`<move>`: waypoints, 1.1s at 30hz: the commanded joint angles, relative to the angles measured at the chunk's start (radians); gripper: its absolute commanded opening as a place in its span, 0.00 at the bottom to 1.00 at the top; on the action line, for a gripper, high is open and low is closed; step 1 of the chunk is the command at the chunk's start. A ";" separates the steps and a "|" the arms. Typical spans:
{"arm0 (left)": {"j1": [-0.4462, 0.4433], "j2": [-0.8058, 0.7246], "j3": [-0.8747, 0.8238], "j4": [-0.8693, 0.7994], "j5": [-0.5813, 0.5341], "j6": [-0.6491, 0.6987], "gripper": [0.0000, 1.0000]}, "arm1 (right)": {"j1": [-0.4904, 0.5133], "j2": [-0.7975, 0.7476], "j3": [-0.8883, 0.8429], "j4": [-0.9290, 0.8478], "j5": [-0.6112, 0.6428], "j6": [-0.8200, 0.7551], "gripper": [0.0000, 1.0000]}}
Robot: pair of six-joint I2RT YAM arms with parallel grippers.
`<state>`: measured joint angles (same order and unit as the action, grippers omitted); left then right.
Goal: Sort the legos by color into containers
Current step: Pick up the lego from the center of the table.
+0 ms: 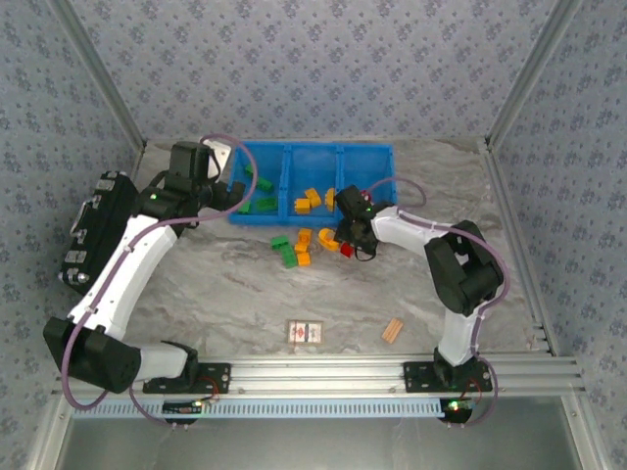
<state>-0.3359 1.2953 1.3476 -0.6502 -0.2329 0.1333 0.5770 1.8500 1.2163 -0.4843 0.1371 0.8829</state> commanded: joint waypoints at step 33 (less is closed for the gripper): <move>0.004 -0.191 -0.148 0.045 0.230 -0.062 1.00 | 0.014 -0.236 0.001 -0.100 0.141 -0.236 0.30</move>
<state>-0.3355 1.1687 1.2430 -0.6434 -0.1192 0.1230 0.5938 1.6550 1.1408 -0.5529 0.2253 0.7231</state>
